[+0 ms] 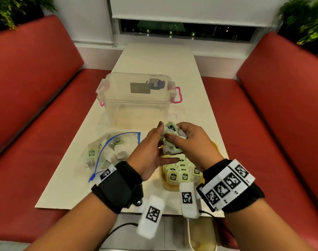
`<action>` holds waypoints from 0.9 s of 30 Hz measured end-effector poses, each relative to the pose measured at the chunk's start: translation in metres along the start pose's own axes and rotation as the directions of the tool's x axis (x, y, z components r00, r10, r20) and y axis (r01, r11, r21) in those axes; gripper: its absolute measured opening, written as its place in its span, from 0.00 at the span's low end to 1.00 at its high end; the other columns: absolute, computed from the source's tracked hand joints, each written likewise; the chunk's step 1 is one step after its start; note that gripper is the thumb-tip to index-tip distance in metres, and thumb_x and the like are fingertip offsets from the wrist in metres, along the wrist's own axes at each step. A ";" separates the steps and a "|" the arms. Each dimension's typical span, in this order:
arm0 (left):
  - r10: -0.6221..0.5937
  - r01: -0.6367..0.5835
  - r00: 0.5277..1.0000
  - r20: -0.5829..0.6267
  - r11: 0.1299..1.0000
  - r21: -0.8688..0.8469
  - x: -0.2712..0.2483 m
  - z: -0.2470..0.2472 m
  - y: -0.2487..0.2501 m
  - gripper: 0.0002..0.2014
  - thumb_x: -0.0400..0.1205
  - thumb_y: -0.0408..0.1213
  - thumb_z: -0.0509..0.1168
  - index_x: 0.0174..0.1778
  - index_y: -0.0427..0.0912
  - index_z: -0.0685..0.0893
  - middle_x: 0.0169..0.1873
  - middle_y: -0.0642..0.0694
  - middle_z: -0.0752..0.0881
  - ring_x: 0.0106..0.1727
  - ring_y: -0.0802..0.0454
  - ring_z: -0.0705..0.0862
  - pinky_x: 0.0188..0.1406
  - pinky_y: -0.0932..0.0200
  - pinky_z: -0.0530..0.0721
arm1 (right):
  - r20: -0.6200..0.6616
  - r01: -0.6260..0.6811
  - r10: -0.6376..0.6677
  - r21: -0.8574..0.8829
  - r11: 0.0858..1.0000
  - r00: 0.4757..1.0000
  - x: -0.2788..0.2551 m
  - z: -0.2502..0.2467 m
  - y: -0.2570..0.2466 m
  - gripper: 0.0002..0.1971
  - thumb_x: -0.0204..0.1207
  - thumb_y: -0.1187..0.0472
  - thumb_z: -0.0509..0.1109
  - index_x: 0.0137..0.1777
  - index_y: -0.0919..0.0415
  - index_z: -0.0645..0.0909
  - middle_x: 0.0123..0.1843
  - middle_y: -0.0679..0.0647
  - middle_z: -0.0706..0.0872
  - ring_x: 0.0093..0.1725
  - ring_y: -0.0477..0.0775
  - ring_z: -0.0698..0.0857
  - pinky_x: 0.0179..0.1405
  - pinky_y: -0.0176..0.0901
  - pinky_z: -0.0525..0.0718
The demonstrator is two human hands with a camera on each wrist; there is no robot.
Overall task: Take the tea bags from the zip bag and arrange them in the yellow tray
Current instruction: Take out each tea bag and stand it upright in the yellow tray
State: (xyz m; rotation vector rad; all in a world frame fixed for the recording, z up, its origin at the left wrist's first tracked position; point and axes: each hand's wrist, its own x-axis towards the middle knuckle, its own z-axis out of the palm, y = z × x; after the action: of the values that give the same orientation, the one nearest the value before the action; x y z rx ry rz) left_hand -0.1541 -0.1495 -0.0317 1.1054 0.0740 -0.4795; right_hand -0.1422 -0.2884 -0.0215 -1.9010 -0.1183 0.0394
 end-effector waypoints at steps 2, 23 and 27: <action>-0.066 0.069 0.998 0.023 0.983 -0.167 0.007 0.012 -0.010 0.25 0.86 0.55 0.54 0.69 0.39 0.79 0.58 0.40 0.88 0.55 0.45 0.89 0.50 0.44 0.89 | -0.048 0.011 -0.021 -0.193 0.981 0.999 -0.006 -0.009 0.005 0.08 0.78 0.55 0.70 0.43 0.59 0.84 0.35 0.53 0.87 0.36 0.51 0.84 0.35 0.43 0.78; 0.157 -0.111 0.984 -0.087 0.911 0.398 0.014 0.009 -0.047 0.10 0.85 0.28 0.61 0.48 0.47 0.86 0.42 0.46 0.86 0.40 0.51 0.81 0.39 0.59 0.80 | -0.059 -0.114 0.119 0.081 0.990 0.991 -0.017 -0.057 0.032 0.06 0.80 0.65 0.68 0.41 0.60 0.84 0.30 0.57 0.82 0.25 0.44 0.75 0.25 0.39 0.74; 0.210 -0.164 0.976 -0.061 0.889 0.429 0.017 0.001 -0.041 0.04 0.81 0.35 0.68 0.47 0.42 0.88 0.35 0.50 0.85 0.34 0.57 0.78 0.37 0.64 0.77 | -0.014 -0.162 0.169 0.216 0.963 0.985 -0.014 -0.058 0.034 0.04 0.77 0.73 0.69 0.47 0.65 0.81 0.37 0.61 0.87 0.29 0.45 0.84 0.30 0.35 0.83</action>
State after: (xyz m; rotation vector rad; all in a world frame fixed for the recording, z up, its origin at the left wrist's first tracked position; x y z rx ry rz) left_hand -0.1556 -0.1705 -0.0707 1.5487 -0.0474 -0.2656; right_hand -0.1490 -0.3559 -0.0352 -1.6910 0.0659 0.1301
